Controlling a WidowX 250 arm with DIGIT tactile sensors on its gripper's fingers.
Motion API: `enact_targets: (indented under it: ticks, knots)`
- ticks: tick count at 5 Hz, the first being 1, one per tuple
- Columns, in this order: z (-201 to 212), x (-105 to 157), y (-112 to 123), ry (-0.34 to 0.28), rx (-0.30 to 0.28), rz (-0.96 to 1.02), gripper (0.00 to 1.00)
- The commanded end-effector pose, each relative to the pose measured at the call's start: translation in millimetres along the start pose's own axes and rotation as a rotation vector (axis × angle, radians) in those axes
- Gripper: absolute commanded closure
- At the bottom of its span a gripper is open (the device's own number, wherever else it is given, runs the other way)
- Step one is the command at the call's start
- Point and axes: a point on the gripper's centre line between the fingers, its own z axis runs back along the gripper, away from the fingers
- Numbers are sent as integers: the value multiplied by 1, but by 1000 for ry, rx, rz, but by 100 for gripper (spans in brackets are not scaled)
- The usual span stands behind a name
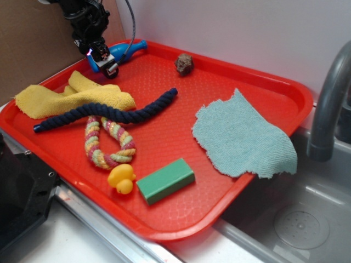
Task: Grab the blue bottle.
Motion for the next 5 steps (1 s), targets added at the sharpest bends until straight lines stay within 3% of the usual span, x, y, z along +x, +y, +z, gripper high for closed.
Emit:
enact_targets:
  ticks: [1, 2, 3, 5]
  knots:
    - [26, 14, -49, -46, 48, -84, 100]
    - [67, 15, -76, -85, 62, -40, 100]
    - [107, 15, -98, -58, 19, 31, 100]
    - [167, 2, -103, -24, -198, 348, 100]
